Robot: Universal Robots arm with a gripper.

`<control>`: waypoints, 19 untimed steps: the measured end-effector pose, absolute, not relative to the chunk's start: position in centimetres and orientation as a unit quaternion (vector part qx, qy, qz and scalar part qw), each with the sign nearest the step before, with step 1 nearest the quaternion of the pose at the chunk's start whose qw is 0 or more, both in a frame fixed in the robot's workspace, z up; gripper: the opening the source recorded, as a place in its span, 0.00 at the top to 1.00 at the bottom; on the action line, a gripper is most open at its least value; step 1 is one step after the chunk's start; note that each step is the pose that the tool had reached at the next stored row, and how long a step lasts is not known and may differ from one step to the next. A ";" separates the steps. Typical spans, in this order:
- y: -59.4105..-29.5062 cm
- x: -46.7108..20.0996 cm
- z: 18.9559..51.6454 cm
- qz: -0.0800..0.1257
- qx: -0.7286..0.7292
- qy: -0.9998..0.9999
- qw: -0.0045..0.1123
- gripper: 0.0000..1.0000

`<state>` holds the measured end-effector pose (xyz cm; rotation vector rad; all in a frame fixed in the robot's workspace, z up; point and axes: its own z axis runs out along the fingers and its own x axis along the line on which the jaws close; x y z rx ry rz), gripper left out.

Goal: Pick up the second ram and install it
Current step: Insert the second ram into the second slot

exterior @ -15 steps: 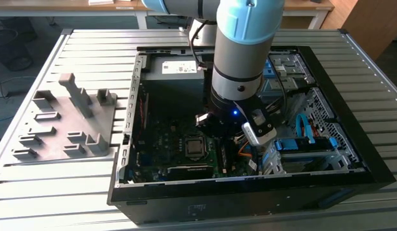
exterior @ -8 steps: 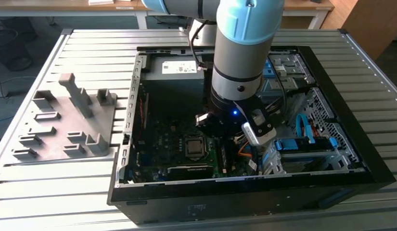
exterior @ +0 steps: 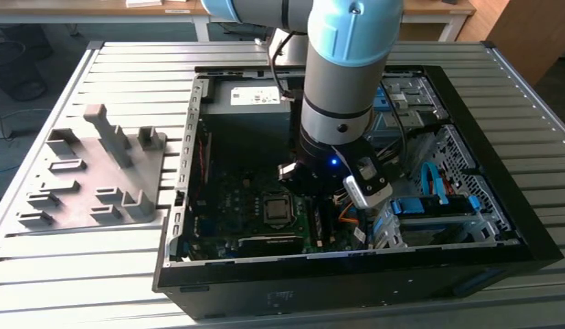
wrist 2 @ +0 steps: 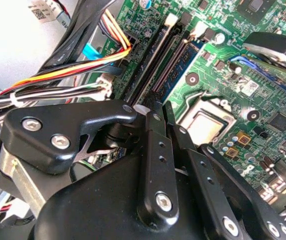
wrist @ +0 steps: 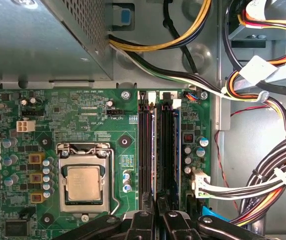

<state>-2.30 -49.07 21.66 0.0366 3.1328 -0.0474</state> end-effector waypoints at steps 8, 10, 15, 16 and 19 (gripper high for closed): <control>-49.1 -2.3 21.5 -0.015 0.012 1.000 0.004 0.86; -49.1 -2.3 21.4 -0.015 0.012 1.000 0.004 0.86; -49.1 -2.3 21.3 -0.015 0.012 1.000 0.004 0.86; -49.1 -2.3 21.3 -0.015 0.012 1.000 0.004 0.86; -49.1 -2.3 21.2 -0.015 0.012 1.000 0.004 0.86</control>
